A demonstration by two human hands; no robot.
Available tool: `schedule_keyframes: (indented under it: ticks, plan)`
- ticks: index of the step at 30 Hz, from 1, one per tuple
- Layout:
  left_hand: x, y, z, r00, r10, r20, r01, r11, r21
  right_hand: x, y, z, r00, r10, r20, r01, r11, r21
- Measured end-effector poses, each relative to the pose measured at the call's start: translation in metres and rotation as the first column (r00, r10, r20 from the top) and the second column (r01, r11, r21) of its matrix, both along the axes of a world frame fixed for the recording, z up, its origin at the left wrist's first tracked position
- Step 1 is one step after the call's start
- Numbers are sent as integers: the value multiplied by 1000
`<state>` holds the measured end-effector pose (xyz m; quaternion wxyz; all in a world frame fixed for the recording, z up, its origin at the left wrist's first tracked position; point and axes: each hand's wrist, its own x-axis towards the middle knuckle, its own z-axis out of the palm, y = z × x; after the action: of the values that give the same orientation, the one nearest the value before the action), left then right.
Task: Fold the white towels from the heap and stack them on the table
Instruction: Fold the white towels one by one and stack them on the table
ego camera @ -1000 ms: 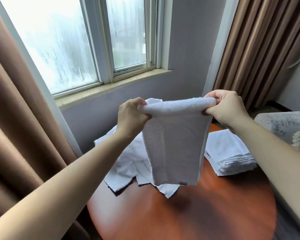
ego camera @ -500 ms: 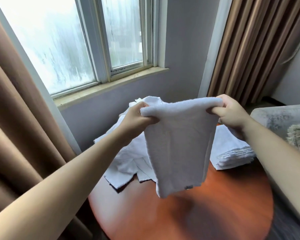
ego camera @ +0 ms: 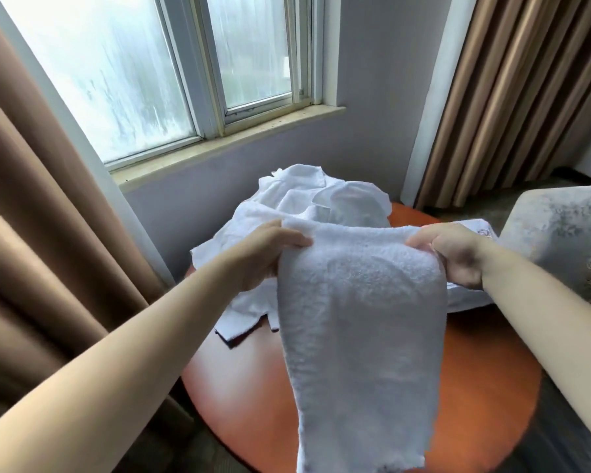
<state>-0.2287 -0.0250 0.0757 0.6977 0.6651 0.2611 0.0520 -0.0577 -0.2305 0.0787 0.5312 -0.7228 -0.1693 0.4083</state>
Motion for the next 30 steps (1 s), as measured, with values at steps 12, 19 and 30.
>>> schedule_keyframes:
  ticks: [12,19,30]
  plan:
    - [26,-8,-100,952,298,-70,-139,625,768,26,18,-110,782,31,622,110,976,-187]
    - [34,1,-104,967,243,71,-233,749,620,41,26,-102,747,-44,664,102,994,-49]
    - [4,-18,6,814,32,580,-403,749,525,34,2,14,805,-234,545,-40,895,443]
